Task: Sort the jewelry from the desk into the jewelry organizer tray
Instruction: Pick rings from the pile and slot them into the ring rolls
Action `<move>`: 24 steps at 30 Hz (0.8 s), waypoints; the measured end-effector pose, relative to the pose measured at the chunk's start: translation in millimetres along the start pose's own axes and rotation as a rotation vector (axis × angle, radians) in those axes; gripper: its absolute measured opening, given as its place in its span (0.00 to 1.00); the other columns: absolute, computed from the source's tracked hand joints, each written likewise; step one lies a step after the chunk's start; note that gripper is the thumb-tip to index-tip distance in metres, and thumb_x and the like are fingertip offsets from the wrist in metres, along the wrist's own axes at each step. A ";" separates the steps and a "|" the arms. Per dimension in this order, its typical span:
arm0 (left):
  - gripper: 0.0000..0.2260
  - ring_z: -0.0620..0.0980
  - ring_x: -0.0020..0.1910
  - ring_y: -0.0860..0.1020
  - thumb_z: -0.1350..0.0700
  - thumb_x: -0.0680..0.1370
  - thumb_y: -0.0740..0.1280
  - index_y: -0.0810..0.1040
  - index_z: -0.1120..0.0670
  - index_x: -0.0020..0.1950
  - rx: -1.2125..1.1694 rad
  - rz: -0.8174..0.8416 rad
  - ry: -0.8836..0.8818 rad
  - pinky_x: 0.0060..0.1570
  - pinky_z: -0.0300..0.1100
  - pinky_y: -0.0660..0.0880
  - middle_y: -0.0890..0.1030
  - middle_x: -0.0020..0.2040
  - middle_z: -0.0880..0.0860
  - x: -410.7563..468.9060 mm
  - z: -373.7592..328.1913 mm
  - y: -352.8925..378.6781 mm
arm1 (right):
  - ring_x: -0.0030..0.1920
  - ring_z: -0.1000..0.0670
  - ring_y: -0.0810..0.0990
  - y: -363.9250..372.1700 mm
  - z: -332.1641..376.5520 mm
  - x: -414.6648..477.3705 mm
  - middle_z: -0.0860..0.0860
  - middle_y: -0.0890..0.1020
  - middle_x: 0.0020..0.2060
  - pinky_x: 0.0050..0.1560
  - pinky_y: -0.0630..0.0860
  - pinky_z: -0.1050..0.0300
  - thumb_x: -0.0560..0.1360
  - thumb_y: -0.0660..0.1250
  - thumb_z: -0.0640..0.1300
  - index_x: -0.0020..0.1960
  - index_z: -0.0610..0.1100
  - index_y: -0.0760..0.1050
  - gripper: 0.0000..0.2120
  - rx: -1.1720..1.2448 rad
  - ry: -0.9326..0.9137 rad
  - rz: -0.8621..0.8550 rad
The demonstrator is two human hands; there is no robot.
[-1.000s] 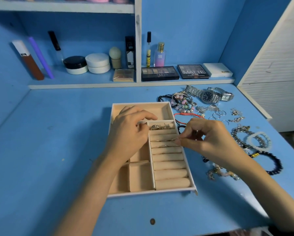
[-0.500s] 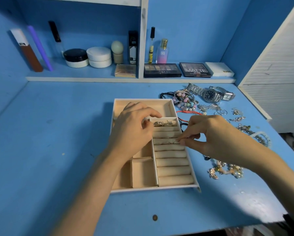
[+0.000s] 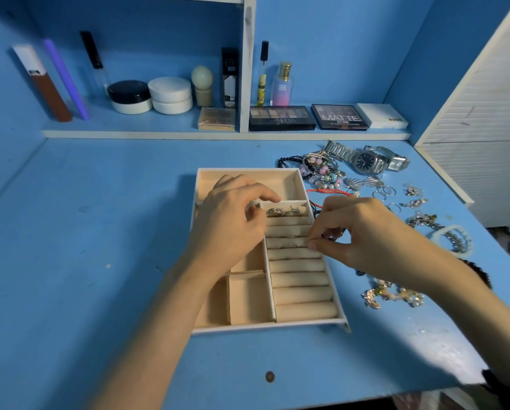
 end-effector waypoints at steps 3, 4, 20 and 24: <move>0.16 0.47 0.47 0.74 0.62 0.67 0.57 0.83 0.50 0.44 -0.001 0.001 -0.003 0.46 0.47 0.75 0.78 0.42 0.44 0.3 -0.2 0.0 | 0.35 0.51 0.76 1.5 -0.8 0.6 0.51 0.76 0.35 0.39 0.75 0.50 0.70 0.72 0.41 0.39 0.46 0.82 0.02 0.009 -0.011 -0.006; 0.16 0.47 0.47 0.74 0.62 0.67 0.57 0.83 0.50 0.44 -0.001 0.002 -0.005 0.46 0.47 0.75 0.78 0.42 0.45 0.3 -0.5 0.1 | 0.35 0.51 0.76 1.9 -0.7 0.3 0.52 0.76 0.34 0.38 0.75 0.49 0.69 0.72 0.40 0.39 0.46 0.82 0.02 0.010 -0.018 -0.012; 0.13 0.43 0.48 0.74 0.60 0.71 0.60 0.82 0.49 0.46 0.039 0.044 0.015 0.48 0.42 0.75 0.79 0.43 0.43 2.3 -9.8 1.3 | 0.32 0.57 0.74 -26.0 -44.4 -19.8 0.50 0.78 0.29 0.33 0.67 0.71 0.71 0.71 0.41 0.40 0.45 0.81 0.02 0.133 0.216 -0.306; 0.10 0.43 0.49 0.72 0.61 0.74 0.64 0.82 0.48 0.47 0.082 0.157 0.041 0.49 0.35 0.68 0.78 0.43 0.41 9.7 -31.0 14.6 | 0.26 0.58 0.70 -42.8 -79.5 -34.1 0.51 0.75 0.27 0.29 0.65 0.71 0.72 0.70 0.42 0.38 0.48 0.80 0.04 0.246 0.365 -0.424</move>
Point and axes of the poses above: each hand's wrist, its own x-axis towards the middle knuckle, its own y-axis out of the palm, z = x × y, the point moved 6 cm from there along x, towards the middle knuckle
